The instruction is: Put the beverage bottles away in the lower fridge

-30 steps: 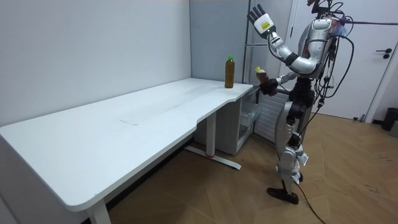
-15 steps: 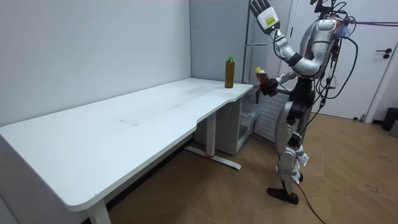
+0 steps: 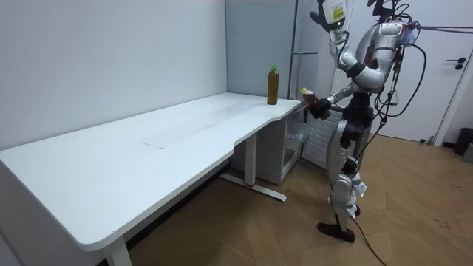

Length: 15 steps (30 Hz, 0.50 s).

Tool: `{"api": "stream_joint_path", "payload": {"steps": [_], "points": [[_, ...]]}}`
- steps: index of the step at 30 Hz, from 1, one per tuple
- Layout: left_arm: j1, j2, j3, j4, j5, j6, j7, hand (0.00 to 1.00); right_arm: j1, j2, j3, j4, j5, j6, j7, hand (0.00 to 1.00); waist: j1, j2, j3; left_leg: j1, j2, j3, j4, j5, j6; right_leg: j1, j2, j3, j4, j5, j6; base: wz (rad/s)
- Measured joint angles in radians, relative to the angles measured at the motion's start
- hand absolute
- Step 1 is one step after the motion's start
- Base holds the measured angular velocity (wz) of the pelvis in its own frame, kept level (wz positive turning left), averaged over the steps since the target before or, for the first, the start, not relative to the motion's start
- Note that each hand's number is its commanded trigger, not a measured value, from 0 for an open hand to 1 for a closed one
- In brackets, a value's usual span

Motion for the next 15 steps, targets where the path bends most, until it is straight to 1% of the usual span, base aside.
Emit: {"api": "stream_joint_path", "payload": {"steps": [1,2,3,4,6,7,8,9,10,12,13,15], "points": [[0.001,0.000,0.011,0.016,0.000,0.001,0.011,0.00,0.005,-0.002,-0.009,-0.003,0.000,0.005,-0.002,1.00,0.008,0.001,-0.0003,0.000,0.000,0.002,-0.002,0.000,0.000,0.000,0.000,0.002,-0.002,0.000,0.000,-0.07],[0.014,0.001,0.029,0.051,-0.001,0.003,0.034,0.00,0.013,-0.003,-0.021,-0.008,0.002,0.008,-0.008,1.00,0.021,0.001,-0.0003,0.000,0.000,0.005,-0.003,0.000,0.000,0.000,0.000,0.005,-0.007,0.000,0.000,-0.04],[0.036,0.001,0.036,0.080,-0.016,0.008,0.058,0.00,0.015,-0.005,-0.029,-0.011,0.002,0.019,-0.012,1.00,0.025,0.001,-0.0006,-0.001,-0.001,0.003,-0.003,0.000,0.000,0.000,0.000,0.003,-0.008,0.000,0.000,0.00],[0.048,0.001,0.039,0.096,-0.026,0.008,0.069,0.00,0.015,-0.002,-0.032,-0.012,0.002,0.023,-0.014,1.00,0.026,0.000,-0.0011,-0.001,-0.002,0.000,-0.003,0.000,0.000,0.001,0.000,0.001,-0.008,0.000,0.000,0.08],[0.097,0.001,0.062,0.187,-0.061,0.010,0.096,0.00,0.015,0.001,-0.060,-0.017,0.001,0.031,-0.028,1.00,0.029,0.000,-0.0014,-0.001,-0.003,-0.006,-0.006,0.001,-0.001,0.003,0.000,-0.003,-0.012,0.000,0.000,0.07],[0.110,0.001,0.065,0.211,-0.076,0.014,0.101,0.00,0.015,0.001,-0.066,-0.022,0.001,0.036,-0.034,1.00,0.028,0.001,-0.0022,0.000,-0.003,-0.006,-0.006,0.001,-0.001,0.003,0.000,-0.003,-0.012,0.000,0.000,0.00],[0.135,0.001,0.063,0.257,-0.111,0.028,0.116,0.00,0.015,0.002,-0.077,-0.035,0.000,0.048,-0.044,1.00,0.028,0.002,-0.0029,0.000,-0.003,-0.005,-0.006,0.001,-0.001,0.002,0.000,-0.003,-0.012,0.000,0.000,-0.03],[0.153,0.001,0.059,0.307,-0.142,0.038,0.123,0.00,0.015,0.002,-0.085,-0.043,0.000,0.049,-0.050,1.00,0.031,0.002,-0.0028,-0.001,-0.003,-0.005,-0.008,0.001,-0.001,-0.001,0.000,-0.001,-0.012,0.000,0.000,0.00],[0.159,0.001,0.055,0.334,-0.154,0.042,0.127,0.00,0.013,0.002,-0.089,-0.044,0.000,0.050,-0.051,1.00,0.033,0.002,-0.0028,-0.002,-0.003,-0.005,-0.010,0.001,-0.001,-0.002,0.000,0.000,-0.012,0.000,0.000,0.00],[0.191,0.001,0.035,0.454,-0.250,0.060,0.133,0.00,0.011,0.004,-0.090,-0.046,0.002,0.056,-0.063,1.00,0.037,-0.001,-0.0045,0.003,-0.003,-0.006,-0.013,0.001,-0.001,0.000,0.000,0.001,-0.013,0.000,0.000,0.00],[0.199,0.001,0.029,0.486,-0.275,0.066,0.137,0.00,0.011,0.006,-0.090,-0.046,0.001,0.060,-0.068,1.00,0.037,-0.001,-0.0050,0.005,-0.003,-0.006,-0.014,0.001,-0.001,0.001,0.000,0.002,-0.013,0.000,0.000,-0.05],[0.218,-0.001,-0.018,0.578,-0.371,0.107,0.157,0.00,0.012,0.007,-0.084,-0.046,0.000,0.080,-0.084,1.00,0.036,-0.007,-0.0065,-0.001,-0.003,-0.006,-0.014,0.001,-0.001,-0.006,0.000,0.003,-0.011,0.000,0.000,-0.02]]}}
